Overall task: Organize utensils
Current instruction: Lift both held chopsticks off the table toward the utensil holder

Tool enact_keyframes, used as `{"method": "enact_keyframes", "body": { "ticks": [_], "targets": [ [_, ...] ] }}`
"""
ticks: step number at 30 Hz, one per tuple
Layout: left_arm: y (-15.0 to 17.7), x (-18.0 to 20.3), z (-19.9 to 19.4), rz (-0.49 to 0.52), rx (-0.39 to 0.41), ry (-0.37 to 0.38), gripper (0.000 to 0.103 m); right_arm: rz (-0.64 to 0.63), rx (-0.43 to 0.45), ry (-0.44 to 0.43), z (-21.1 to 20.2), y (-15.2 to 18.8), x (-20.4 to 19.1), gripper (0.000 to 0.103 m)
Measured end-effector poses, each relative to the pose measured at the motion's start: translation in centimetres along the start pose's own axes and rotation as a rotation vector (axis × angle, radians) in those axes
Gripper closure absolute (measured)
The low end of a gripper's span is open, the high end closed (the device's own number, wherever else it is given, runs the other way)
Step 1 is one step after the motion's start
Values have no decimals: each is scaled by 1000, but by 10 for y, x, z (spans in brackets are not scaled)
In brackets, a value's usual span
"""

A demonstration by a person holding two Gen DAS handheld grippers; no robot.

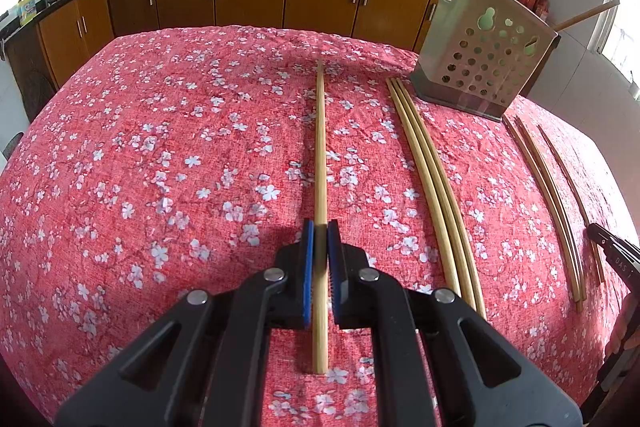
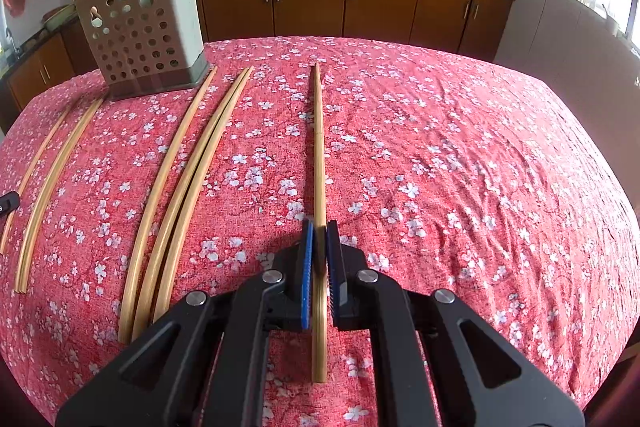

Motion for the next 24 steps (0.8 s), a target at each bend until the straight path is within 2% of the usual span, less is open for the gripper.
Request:
{"method": "enact_keyframes", "body": {
  "ticks": [24],
  "targets": [
    [1,1,0,11,2,-7,94,1,0,1,0,0,-1,95]
  ]
}}
Point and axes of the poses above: each gripper's, at about its wrist camera, not at the fingertips, and z roughly the way its jaws point, x to its right, y to its underside, the point moved 4 cm from there along z, roughly the way its jaws point, and after that the axes turned 8 degrees about x, right-handed, at the moved point
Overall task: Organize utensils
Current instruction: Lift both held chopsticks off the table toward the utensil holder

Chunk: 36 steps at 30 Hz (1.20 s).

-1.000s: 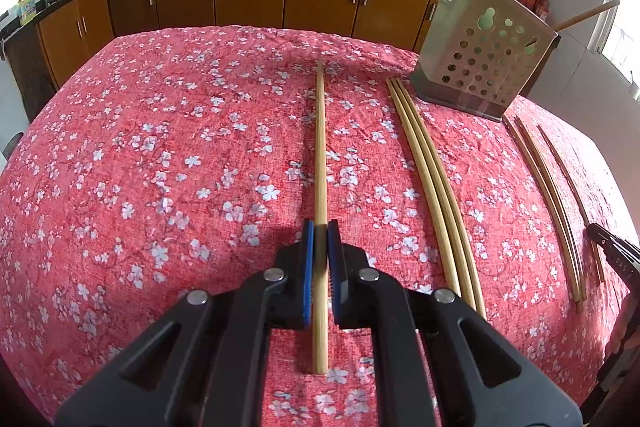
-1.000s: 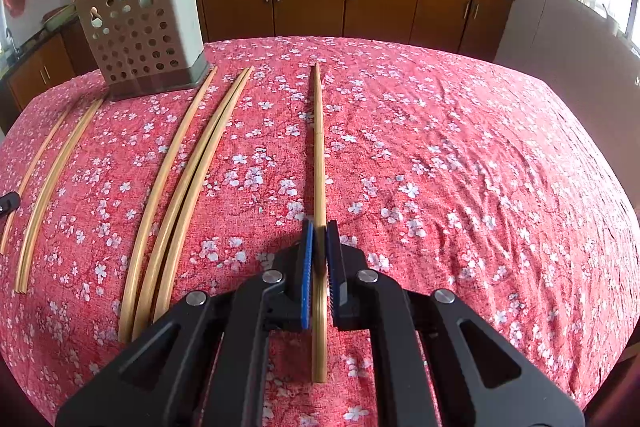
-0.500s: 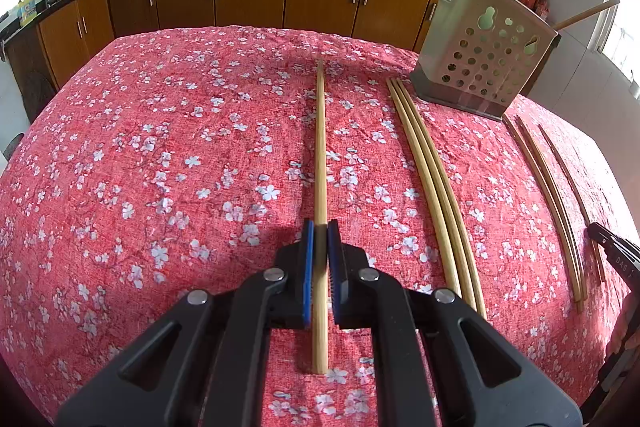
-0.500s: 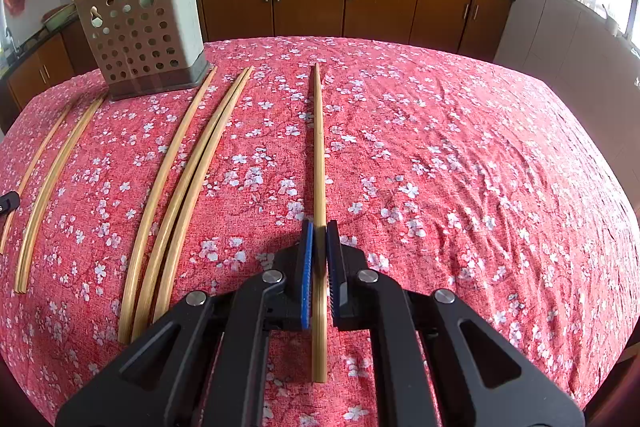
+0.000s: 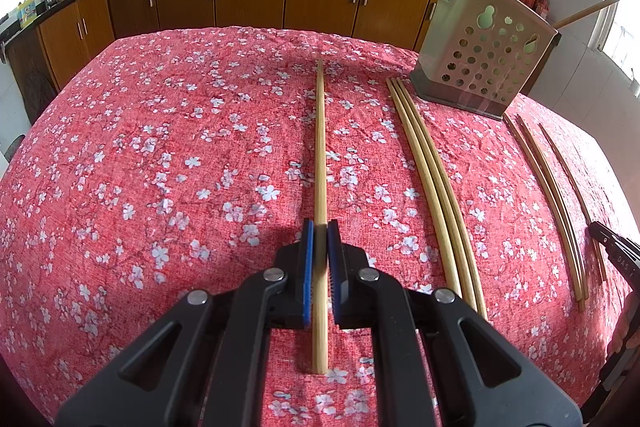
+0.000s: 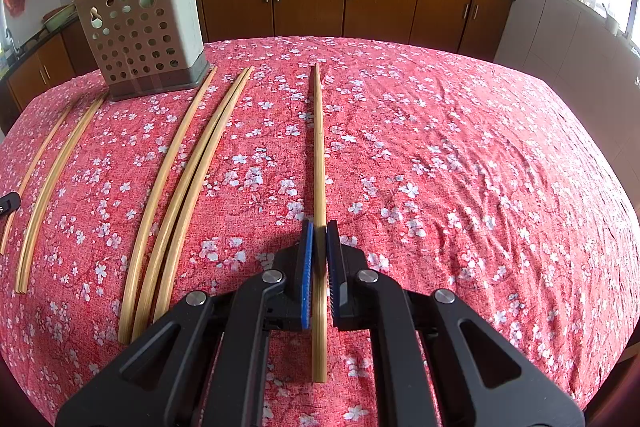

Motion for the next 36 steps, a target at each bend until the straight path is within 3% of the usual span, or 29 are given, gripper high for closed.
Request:
{"method": "enact_keyframes", "body": {
  "ticks": [19,36],
  "targets": [
    [2,5,-2,79,2,-21,95,58,19,-31,-14,2,9,95],
    [-60,7,-90,78,269,17,95,74,304,-65,-92,-61,5,95]
  ]
}}
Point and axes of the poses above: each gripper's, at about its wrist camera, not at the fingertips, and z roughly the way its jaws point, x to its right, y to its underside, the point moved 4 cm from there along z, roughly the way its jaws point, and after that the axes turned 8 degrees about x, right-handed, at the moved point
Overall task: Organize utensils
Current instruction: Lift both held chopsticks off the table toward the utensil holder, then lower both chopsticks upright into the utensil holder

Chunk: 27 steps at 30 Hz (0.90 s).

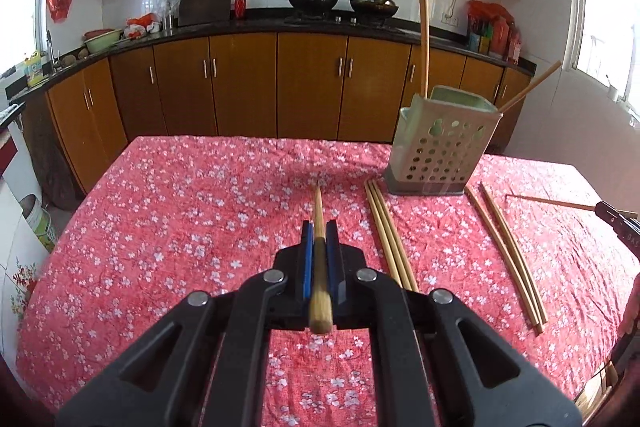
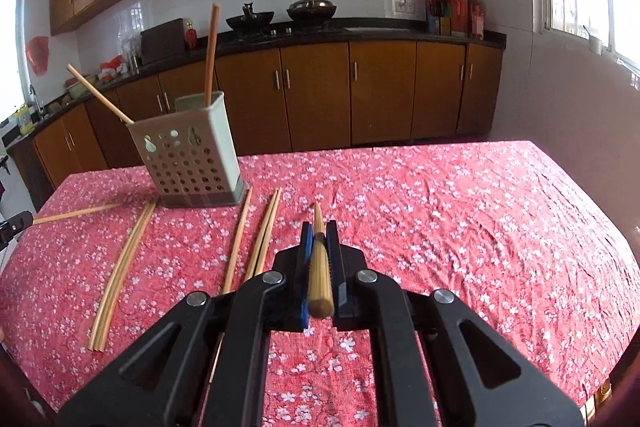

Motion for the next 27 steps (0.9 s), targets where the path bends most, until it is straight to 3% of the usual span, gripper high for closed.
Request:
{"method": "enact_keyframes", "body": {
  "ticks": [6,16,22,27],
  "targets": [
    [-32,3,-17,-21,82,12,95,4,57,-8,-5,-18,-6,95],
    [-63,12,-26,-22,126,55,95,13,141,-34,-20,-46,-14,96],
    [-83,28,-39,47,141,102,95,7,208,-65,-34,-68,-23,96],
    [-90,33,-38,95,133,86,95,6,218,-73,-37,-72,-26,96]
  ]
}}
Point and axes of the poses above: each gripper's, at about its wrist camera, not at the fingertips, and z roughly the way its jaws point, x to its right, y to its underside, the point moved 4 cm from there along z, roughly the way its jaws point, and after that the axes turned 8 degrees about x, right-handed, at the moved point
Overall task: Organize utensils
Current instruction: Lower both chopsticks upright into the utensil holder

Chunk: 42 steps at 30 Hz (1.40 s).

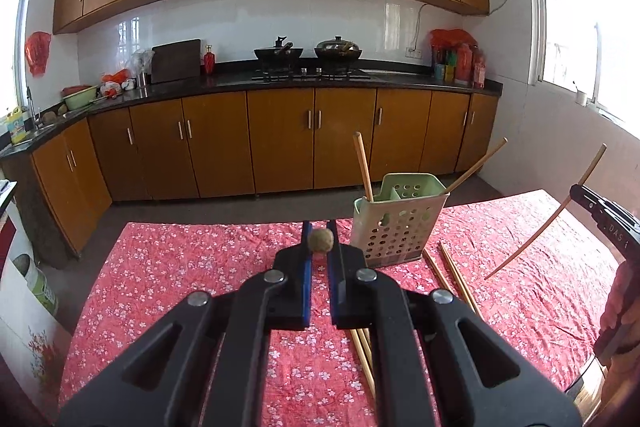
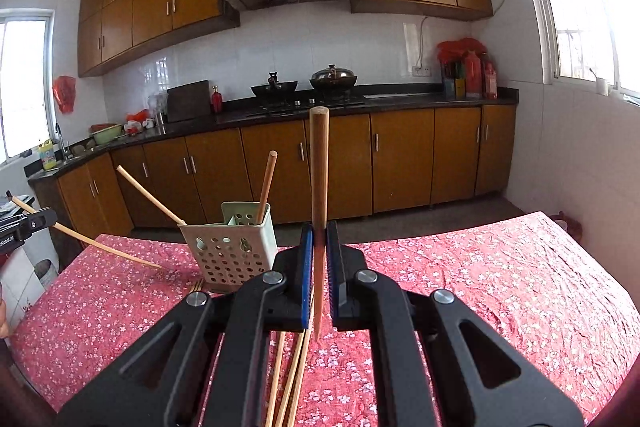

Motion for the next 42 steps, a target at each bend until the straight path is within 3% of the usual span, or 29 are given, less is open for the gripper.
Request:
{"method": "enact_keyframes", "body": {
  "ticks": [18,23,32,38,42],
  "targets": [
    [8,-11,10,-47,-35,-11,96,29,-13,-9,1,2,1,96],
    [-17,3,-8,-52,51,22,96,43,42,-49,-5,-19,-8,96],
    [-84,26,-30,-129,293,69,96,46,210,-129,-11,-72,-30,96],
    [-116,37,-13,-178,397,44,96,26,297,-158,2,-93,-47,96],
    [-118,45,14,-188,399,39,96,11,298,-158,27,-89,-54,96]
  ]
}}
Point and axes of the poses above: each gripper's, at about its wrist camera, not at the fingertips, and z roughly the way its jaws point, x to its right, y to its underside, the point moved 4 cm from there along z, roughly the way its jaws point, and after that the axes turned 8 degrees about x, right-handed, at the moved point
